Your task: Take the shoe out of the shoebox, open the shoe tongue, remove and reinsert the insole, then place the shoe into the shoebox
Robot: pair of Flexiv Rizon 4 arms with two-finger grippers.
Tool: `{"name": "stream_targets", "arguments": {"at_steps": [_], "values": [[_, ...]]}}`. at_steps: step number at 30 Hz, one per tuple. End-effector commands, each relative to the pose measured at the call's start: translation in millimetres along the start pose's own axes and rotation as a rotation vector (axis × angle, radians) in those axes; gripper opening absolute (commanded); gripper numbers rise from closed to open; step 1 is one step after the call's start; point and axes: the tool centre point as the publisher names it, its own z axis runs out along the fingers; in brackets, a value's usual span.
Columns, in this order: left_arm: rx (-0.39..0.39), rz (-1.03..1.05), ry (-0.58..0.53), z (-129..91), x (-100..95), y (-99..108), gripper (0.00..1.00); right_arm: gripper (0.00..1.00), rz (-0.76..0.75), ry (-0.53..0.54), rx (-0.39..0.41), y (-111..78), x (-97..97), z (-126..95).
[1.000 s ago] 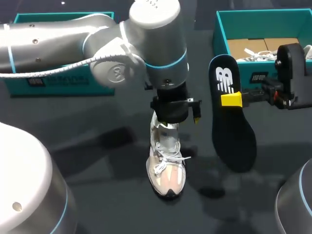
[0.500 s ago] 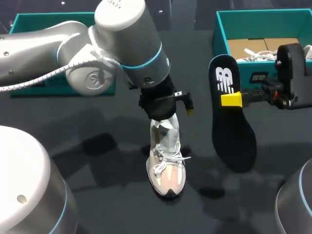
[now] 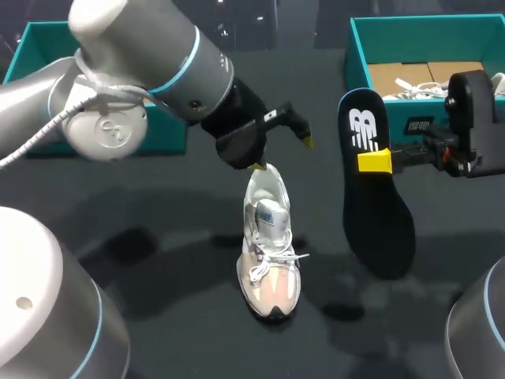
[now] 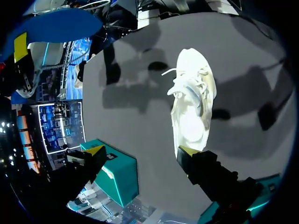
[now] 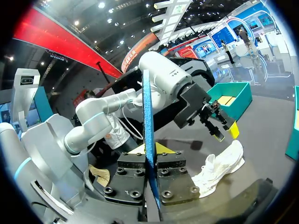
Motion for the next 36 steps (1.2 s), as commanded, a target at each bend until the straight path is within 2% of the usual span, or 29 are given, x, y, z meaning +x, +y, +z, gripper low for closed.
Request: {"name": "stream_targets", "arguments": {"at_steps": [1,3,6,8,13,20,30,36], "values": [[-0.008,0.008,-0.288,-7.4,14.0,-5.7,1.0,0.0,0.001,-0.001,0.001,0.0,-0.2,1.2],[-0.008,0.008,-0.288,-7.4,14.0,-5.7,1.0,0.0,0.001,-0.001,0.001,0.0,-0.2,1.2],[-0.041,0.024,-0.374,-15.1,9.6,-8.6,1.0,0.0,0.001,-0.001,0.001,0.0,-0.2,1.2],[-0.024,0.049,-0.453,-19.6,4.9,-8.6,1.0,0.0,0.001,-0.001,0.001,0.0,-0.2,1.2],[-0.003,0.063,-0.57,-29.1,-6.9,-3.8,1.0,0.0,0.001,-0.001,0.001,0.0,-0.2,1.2],[-0.009,0.08,-0.716,-57.0,-29.4,0.1,1.0,0.0,0.001,-0.001,0.001,0.0,-0.2,1.2],[-0.009,0.08,-0.716,-57.0,-29.4,0.1,1.0,0.0,0.001,-0.001,0.001,0.0,-0.2,1.2],[0.088,-0.006,-0.759,-72.6,-34.8,4.8,1.0,0.0,0.001,-0.001,0.001,0.0,-0.2,1.2]]}}
